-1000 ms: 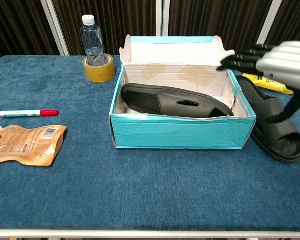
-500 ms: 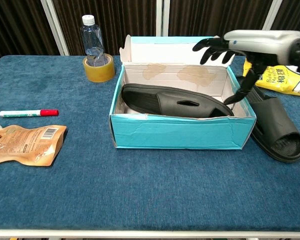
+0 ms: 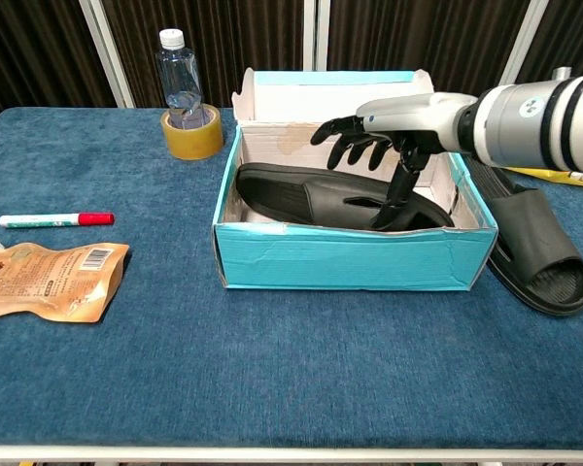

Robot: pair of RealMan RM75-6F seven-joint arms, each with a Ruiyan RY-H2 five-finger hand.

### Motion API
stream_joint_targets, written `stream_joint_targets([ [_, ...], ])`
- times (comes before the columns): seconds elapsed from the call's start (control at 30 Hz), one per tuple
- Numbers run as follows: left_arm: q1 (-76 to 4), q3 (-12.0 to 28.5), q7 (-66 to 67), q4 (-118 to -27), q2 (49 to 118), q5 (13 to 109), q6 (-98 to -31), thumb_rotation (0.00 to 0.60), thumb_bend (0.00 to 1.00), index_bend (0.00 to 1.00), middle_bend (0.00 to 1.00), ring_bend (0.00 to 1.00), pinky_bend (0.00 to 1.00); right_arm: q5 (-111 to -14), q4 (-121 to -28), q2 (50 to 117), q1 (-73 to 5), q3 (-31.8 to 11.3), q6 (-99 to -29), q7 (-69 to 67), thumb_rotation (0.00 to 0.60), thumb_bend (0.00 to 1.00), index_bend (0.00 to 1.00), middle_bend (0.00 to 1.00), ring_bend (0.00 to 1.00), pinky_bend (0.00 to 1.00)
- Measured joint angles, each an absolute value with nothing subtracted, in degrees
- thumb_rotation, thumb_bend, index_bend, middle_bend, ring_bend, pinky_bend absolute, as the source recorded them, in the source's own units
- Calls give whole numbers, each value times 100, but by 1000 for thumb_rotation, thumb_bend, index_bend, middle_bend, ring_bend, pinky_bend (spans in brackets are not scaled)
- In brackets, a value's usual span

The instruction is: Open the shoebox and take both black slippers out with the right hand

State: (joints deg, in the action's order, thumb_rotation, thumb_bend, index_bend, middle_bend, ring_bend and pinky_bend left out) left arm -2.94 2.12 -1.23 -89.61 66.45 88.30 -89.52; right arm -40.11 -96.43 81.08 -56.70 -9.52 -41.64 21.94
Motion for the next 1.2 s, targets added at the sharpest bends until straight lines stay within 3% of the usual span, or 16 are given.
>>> stream_joint_targets([
  [0.2,-280,208,-147,-8954,6642,8803,-8947,600,161,163,171,69,71,-3441,-9333,8452,-5980,-791,-4396,2604,600,34,177,244,258,271],
  [0.33,-292,215,-156,-8948,6643,8784,-8911,600,161,163,171,69,71,-3206,-9097,8655,-6122,-736,-4583,2782,600,273,377,397,454,442],
  [0.43,-320,230,-149,-8953,6637,8783,-8882,600,162,163,171,69,71,-3077,-8919,8796,-6166,-797,-4689,2777,600,383,452,490,567,571],
  [0.63,-319,249,-187,-8919,6640,8749,-8883,600,162,163,171,69,71,-3300,-8718,8926,-6155,-942,-4864,2632,600,535,522,530,608,628],
  [0.87,-320,238,-242,-8866,6663,8747,-8861,600,161,163,171,69,71,-4108,-8898,8705,-6061,-897,-5210,2734,600,545,532,531,608,628],
  [1.2,-327,259,-241,-8864,6654,8764,-8892,600,161,163,171,69,71,-4911,-10031,7521,-5765,-950,-5295,2411,600,545,538,533,608,622],
])
